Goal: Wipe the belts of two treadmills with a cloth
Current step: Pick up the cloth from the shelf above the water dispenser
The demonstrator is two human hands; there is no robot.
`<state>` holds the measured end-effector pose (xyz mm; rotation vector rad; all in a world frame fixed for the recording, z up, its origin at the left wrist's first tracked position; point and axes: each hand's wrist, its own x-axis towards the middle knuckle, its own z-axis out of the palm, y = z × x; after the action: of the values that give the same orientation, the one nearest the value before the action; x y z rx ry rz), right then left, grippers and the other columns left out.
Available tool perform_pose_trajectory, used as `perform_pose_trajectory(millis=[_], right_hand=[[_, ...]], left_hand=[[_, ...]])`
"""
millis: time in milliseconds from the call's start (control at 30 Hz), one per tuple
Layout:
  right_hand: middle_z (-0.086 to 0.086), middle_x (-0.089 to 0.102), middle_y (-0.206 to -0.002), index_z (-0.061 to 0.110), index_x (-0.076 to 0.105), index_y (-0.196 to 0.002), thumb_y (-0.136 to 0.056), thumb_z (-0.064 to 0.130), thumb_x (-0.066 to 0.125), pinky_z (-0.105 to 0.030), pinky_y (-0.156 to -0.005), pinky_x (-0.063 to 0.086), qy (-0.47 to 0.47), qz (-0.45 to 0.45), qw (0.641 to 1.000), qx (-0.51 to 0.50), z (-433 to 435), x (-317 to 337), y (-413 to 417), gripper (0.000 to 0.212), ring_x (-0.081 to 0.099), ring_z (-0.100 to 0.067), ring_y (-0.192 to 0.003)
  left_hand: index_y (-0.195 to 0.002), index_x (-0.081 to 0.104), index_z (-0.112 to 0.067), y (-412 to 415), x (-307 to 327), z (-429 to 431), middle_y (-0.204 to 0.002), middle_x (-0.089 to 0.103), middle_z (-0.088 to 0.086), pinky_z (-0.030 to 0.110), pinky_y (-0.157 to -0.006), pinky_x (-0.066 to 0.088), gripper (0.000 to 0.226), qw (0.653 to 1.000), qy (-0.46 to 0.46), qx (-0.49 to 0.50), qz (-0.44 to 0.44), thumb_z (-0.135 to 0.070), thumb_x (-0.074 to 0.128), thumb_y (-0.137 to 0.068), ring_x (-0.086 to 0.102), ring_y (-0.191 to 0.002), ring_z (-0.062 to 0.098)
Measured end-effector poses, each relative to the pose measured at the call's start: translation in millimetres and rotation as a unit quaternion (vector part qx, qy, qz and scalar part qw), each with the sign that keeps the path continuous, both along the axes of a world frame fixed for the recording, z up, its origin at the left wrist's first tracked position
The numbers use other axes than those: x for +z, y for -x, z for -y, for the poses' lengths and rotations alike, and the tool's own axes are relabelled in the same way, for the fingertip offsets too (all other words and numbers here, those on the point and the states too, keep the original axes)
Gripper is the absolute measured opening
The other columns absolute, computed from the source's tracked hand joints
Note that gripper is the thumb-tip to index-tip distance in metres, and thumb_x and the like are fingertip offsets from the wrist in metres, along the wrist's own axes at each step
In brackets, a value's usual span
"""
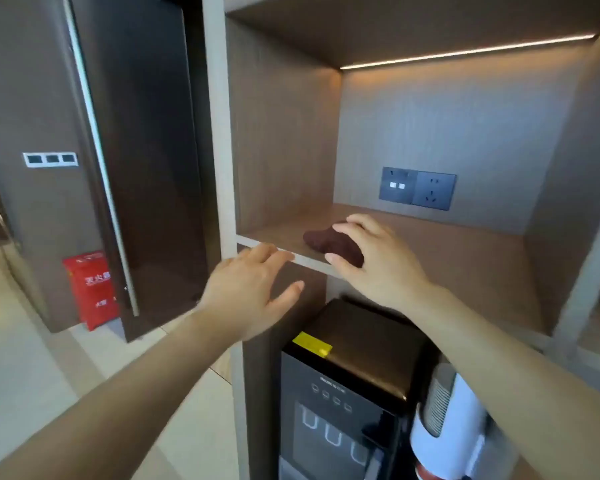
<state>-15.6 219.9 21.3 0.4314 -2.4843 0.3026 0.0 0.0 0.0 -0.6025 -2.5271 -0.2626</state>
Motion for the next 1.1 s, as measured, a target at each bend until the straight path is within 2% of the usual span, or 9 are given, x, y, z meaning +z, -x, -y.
perform_pose_trajectory(millis=[133,233,333,533,667,767,900,1100], right_hand=[[0.006,0.027,-0.153,0.036,0.036,-0.142,-0.088,0.062,0.044,-0.048,-0.106,0.036,-0.051,0.061,0.996,-0.047,-3.5,0.1,26.5,0.060,0.030,-0.023,-0.136],[0.008,0.022,-0.155,0.041,0.030,-0.143,-0.089,0.065,0.039,-0.054,-0.107,0.026,-0.083,0.095,0.990,-0.071,0.0,-2.3,40.8,0.060,0.022,-0.023,-0.140],[0.009,0.021,-0.156,0.045,0.026,-0.144,-0.089,0.066,0.035,-0.057,-0.106,0.027,-0.097,0.104,0.985,-0.097,1.6,-7.1,43.8,0.059,0.021,-0.023,-0.141],[0.008,0.024,-0.155,0.043,0.027,-0.143,-0.090,0.065,0.033,-0.055,-0.104,0.030,-0.087,0.090,0.975,-0.185,7.4,-12.0,28.6,0.058,0.024,-0.024,-0.140],[0.009,0.027,-0.153,0.044,0.030,-0.141,-0.085,0.073,0.029,-0.058,-0.101,0.030,-0.067,0.101,0.954,-0.275,9.5,-10.4,18.5,0.064,0.028,-0.025,-0.137],[0.010,0.030,-0.151,0.045,0.032,-0.140,-0.082,0.075,0.032,-0.058,-0.101,0.031,-0.029,0.115,0.947,-0.298,9.8,3.8,27.0,0.065,0.031,-0.024,-0.135],[0.011,0.019,-0.156,0.048,0.028,-0.142,-0.082,0.074,0.040,-0.054,-0.108,0.030,-0.015,0.202,0.932,-0.301,13.3,7.8,40.7,0.067,0.025,-0.026,-0.139],[0.014,0.023,-0.154,0.049,0.033,-0.139,-0.081,0.072,0.045,-0.049,-0.103,0.037,-0.002,0.172,0.928,-0.329,14.1,-0.8,28.6,0.064,0.034,-0.023,-0.133]], left_hand=[[-0.133,0.041,-0.037,19.0,-6.6,1.4,-0.138,0.046,-0.010,0.033,-0.096,0.043,0.056,1.000,-0.001,-0.007,0.019,-0.066,0.027,-0.087,0.047,-0.122,0.013],[-0.131,0.045,-0.034,36.6,-3.2,7.8,-0.135,0.049,-0.009,0.032,-0.090,0.046,0.060,1.000,-0.023,-0.019,0.003,-0.066,0.024,-0.084,0.051,-0.117,0.014],[-0.130,0.047,-0.033,54.8,-1.2,6.8,-0.133,0.050,-0.008,0.032,-0.087,0.050,0.054,0.998,-0.048,-0.049,0.008,-0.063,0.032,-0.087,0.056,-0.107,0.013],[-0.132,0.044,-0.035,97.1,1.0,-2.1,-0.140,0.046,-0.007,0.033,-0.093,0.045,0.055,0.994,-0.027,-0.107,0.015,-0.062,0.031,-0.086,0.047,-0.125,0.016],[-0.131,0.044,-0.035,122.9,0.4,-2.0,-0.137,0.047,-0.005,0.034,-0.089,0.047,0.053,0.988,-0.016,-0.156,-0.003,-0.062,0.028,-0.089,0.049,-0.122,0.016],[-0.129,0.046,-0.034,135.0,2.6,-0.6,-0.135,0.050,-0.006,0.032,-0.085,0.049,0.055,0.980,-0.011,-0.197,-0.013,-0.062,0.026,-0.086,0.052,-0.118,0.016],[-0.128,0.047,-0.034,146.4,4.5,3.0,-0.132,0.053,-0.006,0.030,-0.084,0.047,0.055,0.970,-0.007,-0.241,-0.024,-0.062,0.026,-0.086,0.054,-0.115,0.015],[-0.129,0.046,-0.035,160.0,1.4,4.9,-0.130,0.049,-0.011,0.027,-0.084,0.040,0.054,0.952,-0.016,-0.307,-0.006,-0.061,0.026,-0.086,0.049,-0.117,0.012]])
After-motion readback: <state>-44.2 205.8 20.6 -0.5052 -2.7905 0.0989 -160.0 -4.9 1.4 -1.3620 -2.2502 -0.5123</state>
